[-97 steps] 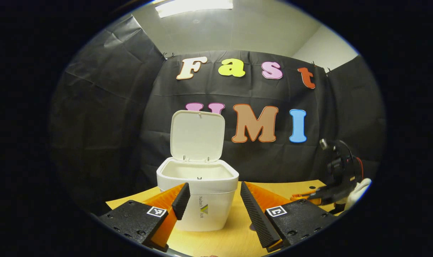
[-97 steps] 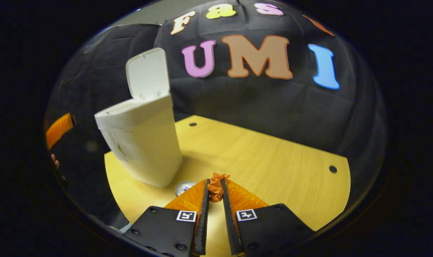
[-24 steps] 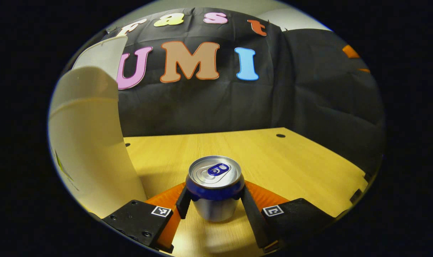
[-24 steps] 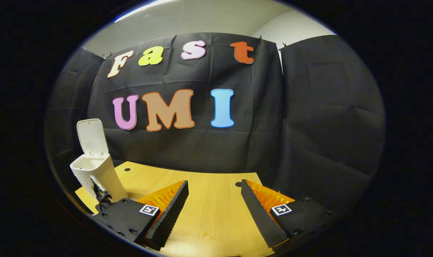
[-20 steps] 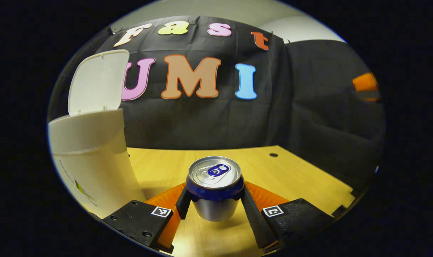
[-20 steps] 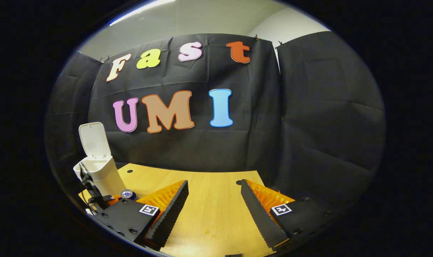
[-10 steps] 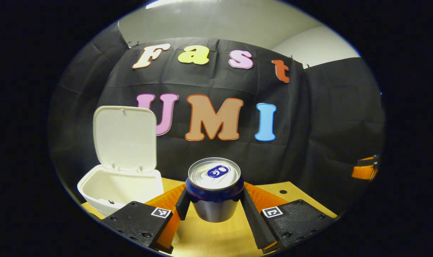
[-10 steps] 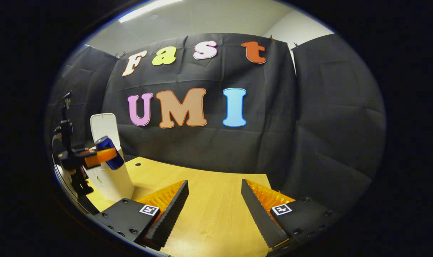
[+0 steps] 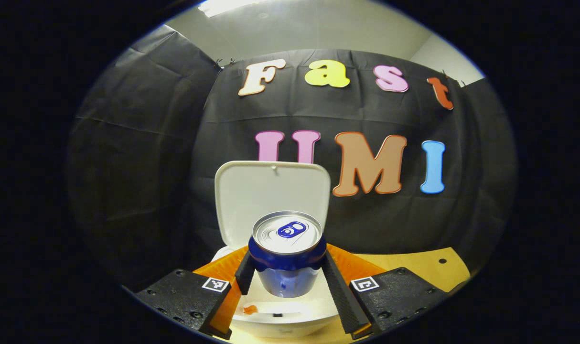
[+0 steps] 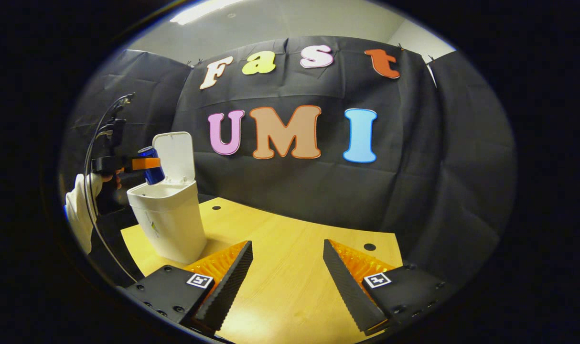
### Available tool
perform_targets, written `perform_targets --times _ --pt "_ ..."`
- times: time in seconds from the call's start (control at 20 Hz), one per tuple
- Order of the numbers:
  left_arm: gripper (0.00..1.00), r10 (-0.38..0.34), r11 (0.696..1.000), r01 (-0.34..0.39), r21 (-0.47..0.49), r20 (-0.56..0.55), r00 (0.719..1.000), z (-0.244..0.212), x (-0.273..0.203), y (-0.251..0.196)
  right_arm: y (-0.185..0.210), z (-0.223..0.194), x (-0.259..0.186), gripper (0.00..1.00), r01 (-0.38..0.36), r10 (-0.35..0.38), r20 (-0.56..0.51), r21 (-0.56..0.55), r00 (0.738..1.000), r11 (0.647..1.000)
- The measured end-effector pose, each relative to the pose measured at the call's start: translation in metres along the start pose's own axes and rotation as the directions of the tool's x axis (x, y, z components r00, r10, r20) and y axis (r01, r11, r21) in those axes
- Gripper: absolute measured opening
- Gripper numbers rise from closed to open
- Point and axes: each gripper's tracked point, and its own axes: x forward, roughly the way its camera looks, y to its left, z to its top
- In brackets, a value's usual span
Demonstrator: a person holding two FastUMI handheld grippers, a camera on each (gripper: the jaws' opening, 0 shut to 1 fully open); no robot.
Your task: Press the lid of the desktop garbage bin to open it, pick up the crumpled paper on the desktop and throw it into the bin, then pick up the pop can on the desktop and drop it into the bin, and finally close the garbage bin lid.
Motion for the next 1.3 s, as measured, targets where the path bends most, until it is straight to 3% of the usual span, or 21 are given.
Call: perform_targets --times 0.25,0.5,0.85,1.1,1.3 --pt "0.78 0.052 0.998 -0.049 0.040 -0.053 0.997 -0.025 0.011 0.015 0.007 -0.014 0.012 0.98 -0.014 0.014 -0.052 -0.004 0.999 1.000" --pt "0.80 0.026 0.997 -0.025 0.076 -0.023 0.999 -0.011 0.013 0.011 0.005 -0.013 0.015 1.00 0.005 -0.005 -0.055 0.012 0.998 1.000" --pt "0.85 -0.020 0.997 0.009 0.078 0.145 0.989 0.091 0.014 0.009 -0.010 -0.022 0.011 0.98 0.057 -0.056 -0.079 0.002 0.995 0.998" --pt "0.85 -0.019 0.999 0.023 -0.023 0.158 0.987 0.145 0.038 0.017 -0.014 -0.027 0.006 0.98 0.083 -0.082 -0.079 0.004 0.993 0.997" --pt "0.88 -0.028 0.999 0.026 0.021 0.116 0.993 0.159 0.079 0.018 -0.015 -0.030 0.005 0.99 0.103 -0.102 -0.087 0.003 0.991 0.995"
